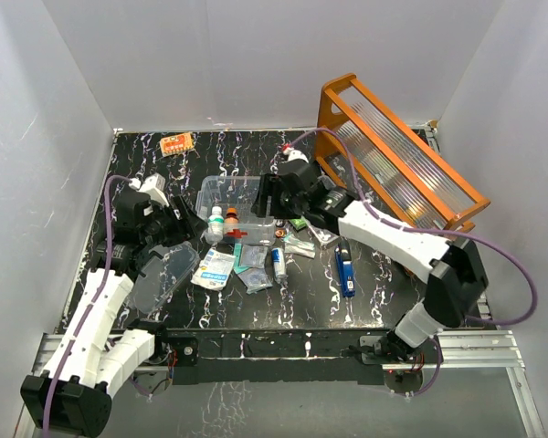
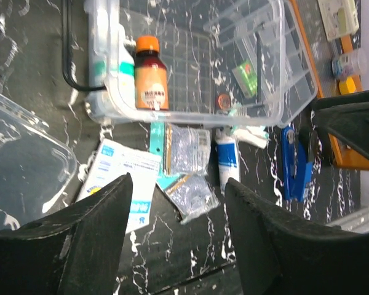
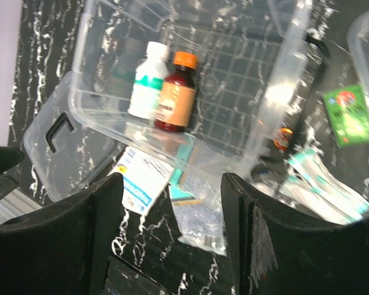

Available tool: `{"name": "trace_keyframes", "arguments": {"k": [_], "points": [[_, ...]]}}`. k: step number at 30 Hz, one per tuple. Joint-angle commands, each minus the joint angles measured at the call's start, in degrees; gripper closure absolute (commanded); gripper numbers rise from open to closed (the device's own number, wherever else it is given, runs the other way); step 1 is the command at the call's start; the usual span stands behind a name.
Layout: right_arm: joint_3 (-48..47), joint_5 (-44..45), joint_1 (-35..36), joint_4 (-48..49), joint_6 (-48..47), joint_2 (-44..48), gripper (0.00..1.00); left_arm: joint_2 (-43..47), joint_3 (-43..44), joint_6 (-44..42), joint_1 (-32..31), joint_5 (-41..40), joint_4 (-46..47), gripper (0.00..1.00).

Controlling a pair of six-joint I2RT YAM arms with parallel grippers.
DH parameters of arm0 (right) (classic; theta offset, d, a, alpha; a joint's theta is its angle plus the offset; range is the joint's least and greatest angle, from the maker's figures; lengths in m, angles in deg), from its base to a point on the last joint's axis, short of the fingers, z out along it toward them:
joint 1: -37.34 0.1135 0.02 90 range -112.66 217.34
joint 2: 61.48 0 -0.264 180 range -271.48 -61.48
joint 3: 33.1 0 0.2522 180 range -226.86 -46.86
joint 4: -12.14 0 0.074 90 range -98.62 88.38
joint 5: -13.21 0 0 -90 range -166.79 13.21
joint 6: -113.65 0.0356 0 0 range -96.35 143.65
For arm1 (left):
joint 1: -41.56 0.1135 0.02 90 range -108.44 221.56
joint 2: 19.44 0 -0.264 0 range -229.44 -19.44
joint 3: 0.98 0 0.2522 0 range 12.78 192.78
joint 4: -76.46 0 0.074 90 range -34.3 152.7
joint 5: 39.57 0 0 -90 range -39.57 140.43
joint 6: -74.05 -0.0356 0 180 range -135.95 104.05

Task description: Organize the medicine kit

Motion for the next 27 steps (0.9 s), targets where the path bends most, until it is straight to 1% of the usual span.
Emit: {"name": "trace_keyframes", "arguments": {"k": [1,7,9,12,15,18,23,27], "points": [[7.16,7.12,0.19,6.20,2.83,7.52,0.38,1.87,-3.14,3.48,-2.54,3.53,-2.57,0.43],[12.81,12.69,0.15,7.73,5.40,12.56,0.39,-0.21,-4.94,4.00,-9.22,-3.49,-0.72,0.50],[14.40,13.89,0.09,8.43,6.10,13.63,0.40,-1.85,-5.25,4.72,-13.22,-7.14,0.75,0.51],[16.19,14.92,-0.13,9.12,6.77,14.71,0.40,-5.37,-5.55,6.04,-20.51,-16.35,1.37,0.51],[17.48,15.49,-0.46,9.42,6.87,15.17,0.40,-9.13,-5.63,7.33,-27.68,-24.66,1.34,0.48],[18.42,15.49,-0.87,9.43,7.04,15.28,0.39,-13.55,-5.33,8.51,-33.00,-31.77,0.45,0.47],[19.59,15.13,-1.42,9.59,7.48,15.18,0.40,-19.44,-5.35,8.77,-37.79,-37.07,0.93,0.50],[20.44,15.23,-1.69,10.00,8.02,15.50,0.41,-21.95,-6.62,8.11,-38.69,-38.02,1.91,0.54]]}}
